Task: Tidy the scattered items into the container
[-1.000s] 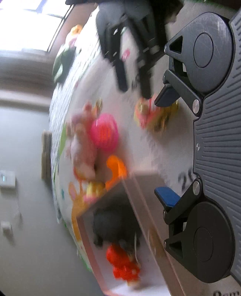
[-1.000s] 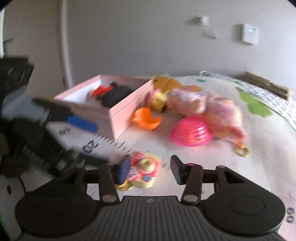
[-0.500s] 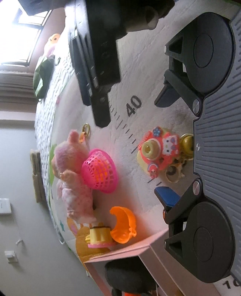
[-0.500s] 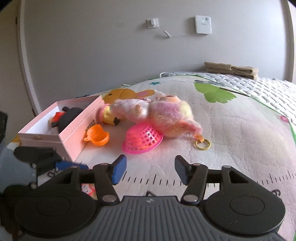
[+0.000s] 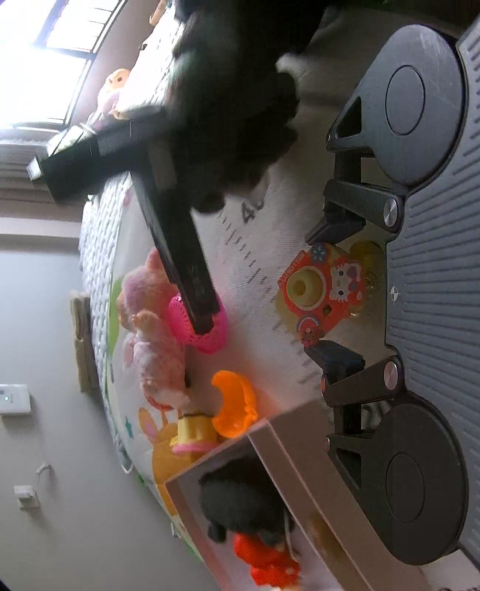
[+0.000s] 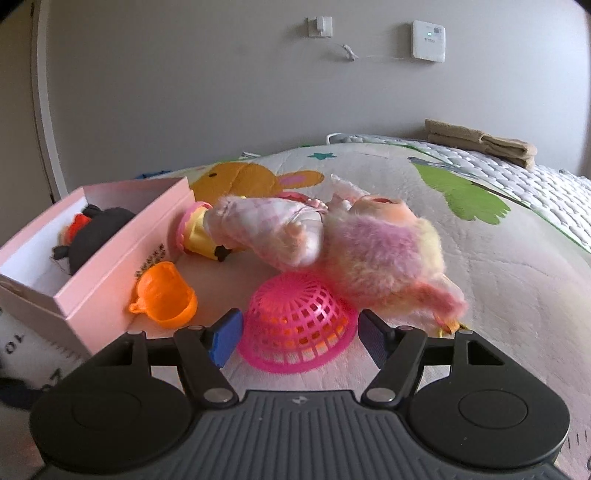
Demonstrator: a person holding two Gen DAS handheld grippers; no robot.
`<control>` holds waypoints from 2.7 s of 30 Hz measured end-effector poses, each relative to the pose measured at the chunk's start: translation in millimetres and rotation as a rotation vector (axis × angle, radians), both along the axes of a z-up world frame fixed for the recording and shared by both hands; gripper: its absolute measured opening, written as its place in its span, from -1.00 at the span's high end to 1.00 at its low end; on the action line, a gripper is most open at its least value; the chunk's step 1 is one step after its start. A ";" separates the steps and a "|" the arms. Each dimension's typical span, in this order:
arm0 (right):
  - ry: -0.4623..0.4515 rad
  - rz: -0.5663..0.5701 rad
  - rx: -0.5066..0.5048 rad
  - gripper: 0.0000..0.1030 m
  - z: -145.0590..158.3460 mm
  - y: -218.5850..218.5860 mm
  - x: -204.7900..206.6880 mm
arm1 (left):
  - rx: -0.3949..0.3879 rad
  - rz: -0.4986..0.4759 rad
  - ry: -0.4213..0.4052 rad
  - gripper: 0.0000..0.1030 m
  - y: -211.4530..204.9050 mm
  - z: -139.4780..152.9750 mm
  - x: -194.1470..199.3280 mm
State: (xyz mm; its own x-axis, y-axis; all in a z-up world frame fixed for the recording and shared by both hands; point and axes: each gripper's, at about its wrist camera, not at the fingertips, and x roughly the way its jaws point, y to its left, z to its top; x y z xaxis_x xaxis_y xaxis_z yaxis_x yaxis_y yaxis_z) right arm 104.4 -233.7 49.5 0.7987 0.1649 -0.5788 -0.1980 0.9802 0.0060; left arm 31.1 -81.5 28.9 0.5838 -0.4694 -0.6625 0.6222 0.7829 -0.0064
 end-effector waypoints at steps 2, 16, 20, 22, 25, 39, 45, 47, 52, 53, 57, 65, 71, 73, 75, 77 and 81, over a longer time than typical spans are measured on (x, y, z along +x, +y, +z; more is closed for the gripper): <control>-0.004 0.006 -0.026 -0.35 -1.5 4.1 1.5 | 0.007 0.002 0.002 -0.19 8.8 1.4 -6.8; -0.076 0.010 0.062 -0.32 45.3 -17.8 -83.6 | -0.011 0.019 0.032 -0.21 31.3 -1.1 -14.0; -0.182 -0.015 0.207 -0.12 74.4 -39.8 -98.3 | -0.017 0.011 0.031 -0.26 29.1 -1.2 -14.5; -0.240 -0.035 0.213 0.29 87.2 -45.1 -99.1 | -0.016 0.011 0.032 -0.28 28.0 -1.8 -14.0; -0.241 -0.058 0.210 0.29 94.2 -48.6 -89.9 | -0.014 0.016 0.036 -0.37 27.4 -2.8 -14.2; -0.114 -0.262 -0.003 -0.45 53.9 -62.5 -101.4 | -0.013 0.004 0.047 -0.66 27.7 -5.3 -15.9; -0.055 -0.128 0.028 -0.45 37.0 -50.0 -121.8 | -0.001 0.020 0.057 -0.67 23.5 -9.6 -10.7; -0.013 -0.040 0.033 -0.35 28.8 -33.2 -117.0 | 0.003 0.023 0.058 -0.67 22.0 -10.2 -10.0; 0.058 0.010 0.001 -0.33 9.6 -3.2 -89.9 | 0.010 0.025 0.046 -0.70 23.2 -6.8 -16.1; 0.069 0.005 -0.008 -0.33 6.4 -1.4 -86.1 | 0.011 0.029 0.044 -0.73 24.5 -6.0 -17.4; 0.095 0.005 -0.002 -0.19 -5.3 -2.2 -75.8 | 0.011 0.037 0.039 -0.81 29.6 -3.7 -20.8; 0.064 0.015 0.026 -0.12 0.0 -10.4 -99.3 | 0.035 0.040 0.055 -0.81 23.1 -13.6 -10.7; 0.055 -0.006 0.047 -0.13 6.4 -10.7 -115.4 | 0.043 0.033 0.042 -0.34 17.8 -17.8 -6.4; 0.056 -0.008 0.056 -0.13 6.9 -8.6 -119.9 | 0.044 0.035 0.036 -0.26 19.0 -16.7 -7.0; 0.054 -0.008 0.064 -0.13 7.5 -5.2 -124.0 | 0.039 0.043 0.028 -0.26 24.5 -13.6 -10.9; 0.052 -0.003 0.073 -0.13 9.4 -0.1 -128.1 | 0.034 0.049 0.013 -0.25 31.1 -9.3 -17.4; 0.048 0.025 0.084 -0.13 14.3 15.0 -135.6 | 0.019 0.064 -0.015 -0.24 48.3 1.3 -35.7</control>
